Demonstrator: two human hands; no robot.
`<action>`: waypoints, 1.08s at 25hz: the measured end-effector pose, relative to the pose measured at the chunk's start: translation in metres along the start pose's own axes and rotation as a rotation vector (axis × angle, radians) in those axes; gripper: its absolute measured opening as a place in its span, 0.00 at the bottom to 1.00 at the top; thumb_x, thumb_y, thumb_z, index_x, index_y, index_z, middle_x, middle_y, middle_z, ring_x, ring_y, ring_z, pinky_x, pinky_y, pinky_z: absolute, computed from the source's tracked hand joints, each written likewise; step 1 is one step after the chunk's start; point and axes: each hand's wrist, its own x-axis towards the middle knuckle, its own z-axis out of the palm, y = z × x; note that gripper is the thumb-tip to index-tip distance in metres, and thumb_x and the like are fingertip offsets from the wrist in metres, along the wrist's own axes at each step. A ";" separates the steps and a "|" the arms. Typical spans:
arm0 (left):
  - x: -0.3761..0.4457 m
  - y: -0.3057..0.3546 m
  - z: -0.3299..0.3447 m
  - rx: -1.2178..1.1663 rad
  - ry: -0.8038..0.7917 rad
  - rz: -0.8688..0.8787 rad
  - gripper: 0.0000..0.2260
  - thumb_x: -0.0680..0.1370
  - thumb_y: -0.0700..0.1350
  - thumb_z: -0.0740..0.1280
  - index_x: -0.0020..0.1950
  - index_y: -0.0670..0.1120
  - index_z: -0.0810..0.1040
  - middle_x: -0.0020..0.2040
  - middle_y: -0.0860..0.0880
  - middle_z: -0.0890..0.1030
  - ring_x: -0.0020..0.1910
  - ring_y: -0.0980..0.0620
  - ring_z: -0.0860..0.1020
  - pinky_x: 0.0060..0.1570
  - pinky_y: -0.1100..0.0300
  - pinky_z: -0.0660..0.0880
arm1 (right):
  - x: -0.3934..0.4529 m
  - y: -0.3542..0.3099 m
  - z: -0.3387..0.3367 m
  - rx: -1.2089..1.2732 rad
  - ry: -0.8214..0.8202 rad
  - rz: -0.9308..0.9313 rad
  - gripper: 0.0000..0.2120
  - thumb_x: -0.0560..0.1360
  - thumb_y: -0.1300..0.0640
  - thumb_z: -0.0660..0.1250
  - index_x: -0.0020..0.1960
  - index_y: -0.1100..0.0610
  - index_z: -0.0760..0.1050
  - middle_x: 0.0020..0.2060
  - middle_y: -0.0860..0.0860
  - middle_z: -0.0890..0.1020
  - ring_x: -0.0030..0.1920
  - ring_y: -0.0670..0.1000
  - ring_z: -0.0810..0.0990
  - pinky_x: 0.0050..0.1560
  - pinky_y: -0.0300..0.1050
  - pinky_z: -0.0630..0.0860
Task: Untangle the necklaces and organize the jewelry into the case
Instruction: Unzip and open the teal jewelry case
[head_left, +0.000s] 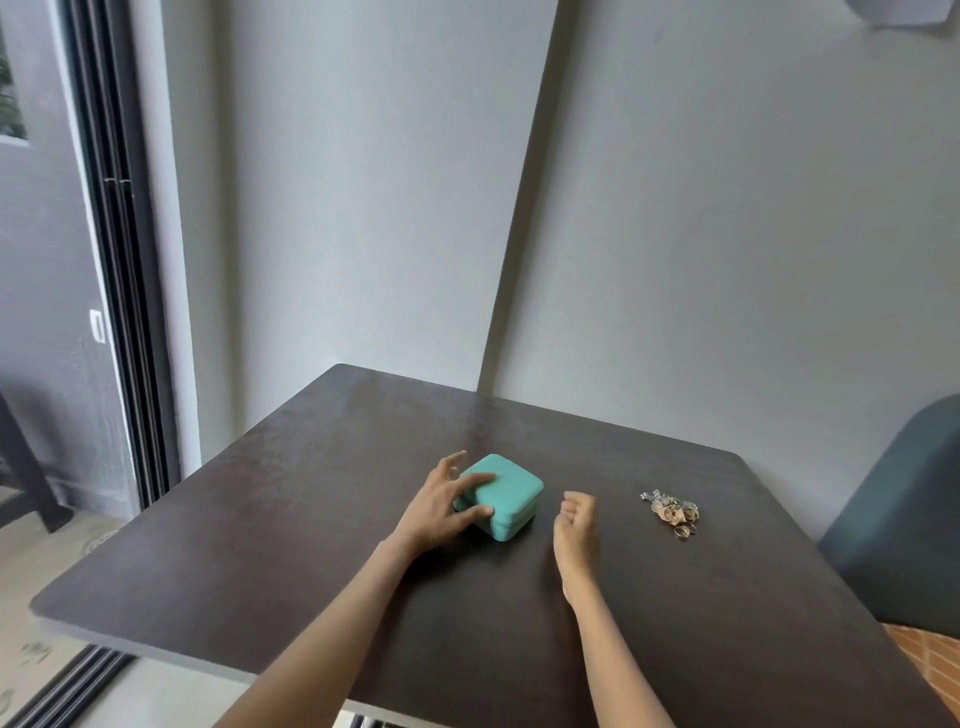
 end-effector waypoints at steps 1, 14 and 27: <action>-0.002 0.001 0.001 0.087 0.078 0.063 0.19 0.75 0.55 0.67 0.66 0.59 0.73 0.74 0.48 0.60 0.69 0.47 0.65 0.67 0.53 0.66 | 0.005 0.001 0.000 -0.095 -0.075 -0.032 0.21 0.72 0.70 0.55 0.64 0.58 0.68 0.60 0.57 0.75 0.60 0.56 0.74 0.58 0.45 0.69; 0.010 -0.002 0.010 0.345 0.175 0.350 0.20 0.75 0.61 0.58 0.57 0.51 0.77 0.68 0.48 0.71 0.68 0.47 0.69 0.70 0.50 0.63 | 0.047 0.014 0.008 -0.174 -0.131 -0.080 0.10 0.75 0.60 0.65 0.53 0.55 0.82 0.50 0.52 0.85 0.51 0.52 0.81 0.48 0.44 0.75; 0.021 0.011 0.018 0.128 0.275 0.045 0.13 0.73 0.54 0.69 0.56 0.54 0.82 0.57 0.55 0.79 0.53 0.54 0.68 0.51 0.59 0.73 | -0.026 -0.017 0.031 -0.263 -0.021 -0.281 0.05 0.67 0.59 0.70 0.33 0.58 0.77 0.34 0.52 0.81 0.36 0.54 0.78 0.36 0.41 0.68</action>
